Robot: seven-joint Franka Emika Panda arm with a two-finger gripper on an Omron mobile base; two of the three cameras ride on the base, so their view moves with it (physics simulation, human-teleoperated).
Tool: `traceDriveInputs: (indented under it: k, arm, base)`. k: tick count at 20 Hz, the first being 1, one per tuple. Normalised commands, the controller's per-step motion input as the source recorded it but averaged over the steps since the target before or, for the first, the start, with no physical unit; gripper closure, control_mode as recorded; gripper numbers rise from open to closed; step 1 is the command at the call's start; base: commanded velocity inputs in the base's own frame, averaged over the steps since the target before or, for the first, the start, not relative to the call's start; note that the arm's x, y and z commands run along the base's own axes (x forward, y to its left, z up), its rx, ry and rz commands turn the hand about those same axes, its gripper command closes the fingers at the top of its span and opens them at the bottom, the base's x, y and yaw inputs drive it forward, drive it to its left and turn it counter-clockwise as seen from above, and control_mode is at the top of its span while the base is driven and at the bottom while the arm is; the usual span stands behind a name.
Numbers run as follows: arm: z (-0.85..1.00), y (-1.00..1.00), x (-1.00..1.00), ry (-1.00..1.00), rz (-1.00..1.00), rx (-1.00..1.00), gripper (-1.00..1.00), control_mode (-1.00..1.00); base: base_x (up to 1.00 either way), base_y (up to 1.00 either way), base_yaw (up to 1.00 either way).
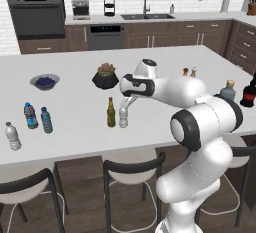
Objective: Move the plastic bottles in the middle to the plastics group, and the glass bottles in the middle to the glass group.
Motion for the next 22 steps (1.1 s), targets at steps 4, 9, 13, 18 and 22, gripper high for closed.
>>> traceDriveInputs:
  k: [4,9,13,18,22]
  arm:
    - [-0.18,0.0,0.26,0.06,0.08,0.0,-1.0,-1.0]
    - [-0.17,0.0,0.24,0.05,0.07,0.0,-1.0,-1.0]
    - [-0.1,0.05,0.15,0.06,0.04,0.0,-1.0,-1.0]
    - [-0.12,0.08,0.07,0.04,0.03,0.0,-1.0,-1.0]
    - [-0.16,0.12,0.06,0.01,0.03,0.0,-1.0,-1.0]
  base:
    - [0.0,0.0,0.0]
    - [0.0,0.0,0.0]
    - [0.0,0.0,0.0]
    - [0.0,0.0,0.0]
    - [0.0,0.0,0.0]
